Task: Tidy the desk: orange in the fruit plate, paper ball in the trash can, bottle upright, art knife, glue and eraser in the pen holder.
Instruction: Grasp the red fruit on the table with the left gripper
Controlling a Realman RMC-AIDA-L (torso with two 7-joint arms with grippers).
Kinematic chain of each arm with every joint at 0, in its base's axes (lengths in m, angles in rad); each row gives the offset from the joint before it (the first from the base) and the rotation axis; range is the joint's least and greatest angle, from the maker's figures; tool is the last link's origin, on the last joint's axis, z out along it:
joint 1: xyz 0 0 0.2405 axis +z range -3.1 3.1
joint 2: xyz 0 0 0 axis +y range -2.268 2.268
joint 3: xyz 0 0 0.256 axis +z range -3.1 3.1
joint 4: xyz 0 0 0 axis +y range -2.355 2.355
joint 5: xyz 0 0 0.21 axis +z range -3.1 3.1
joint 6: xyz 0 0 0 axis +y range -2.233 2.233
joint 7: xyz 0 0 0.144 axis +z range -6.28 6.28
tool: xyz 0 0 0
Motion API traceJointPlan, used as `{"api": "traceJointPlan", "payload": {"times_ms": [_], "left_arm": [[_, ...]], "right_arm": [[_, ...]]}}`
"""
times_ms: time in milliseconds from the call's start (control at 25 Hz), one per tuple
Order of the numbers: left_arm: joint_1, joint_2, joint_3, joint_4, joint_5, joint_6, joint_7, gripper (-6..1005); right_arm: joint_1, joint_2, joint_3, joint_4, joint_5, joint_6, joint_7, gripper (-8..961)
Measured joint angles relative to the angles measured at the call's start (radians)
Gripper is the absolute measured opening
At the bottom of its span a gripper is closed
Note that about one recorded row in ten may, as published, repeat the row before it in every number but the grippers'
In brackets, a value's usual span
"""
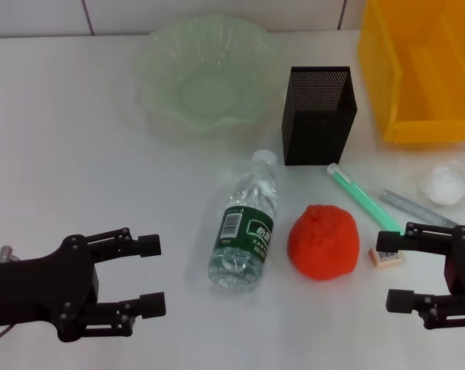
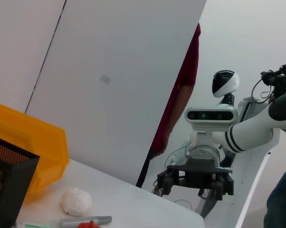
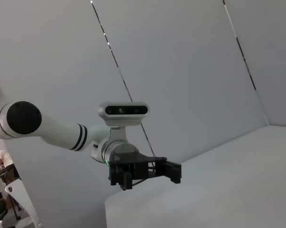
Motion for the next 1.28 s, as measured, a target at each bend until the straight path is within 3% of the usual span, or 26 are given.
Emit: {"api": "traceJointPlan", "payload": {"times_ms": [800,960,1200,1240,1280], "left_arm": [[-0.006,-0.008,0.0,0.006,-0.004,0.004,-0.037,763],[-0.033,-0.01,-0.012,0.02,-0.005,-0.008,-0.096,753],[-0.063,-0.022,-0.009,0.077,0.001,-0.031,-0.165,738],[-0.085,-0.032,-0.004,0.119,0.012,-0.048,-0.209,735],[-0.154,-0.055,-0.001,0.2,0.069,-0.085,-0.314,733]], "right_arm": [[0.004,-0.001,0.005,-0.007,-0.001,0.004,0.004,799],[-0.015,-0.001,0.006,-0.028,-0.001,0.009,0.004,799],[-0.077,-0.015,0.038,-0.037,0.0,0.041,0.004,800],[-0.089,-0.015,0.051,-0.039,0.0,0.043,0.004,800],[-0.101,-0.016,0.062,-0.042,0.001,0.046,0.002,800]]}}
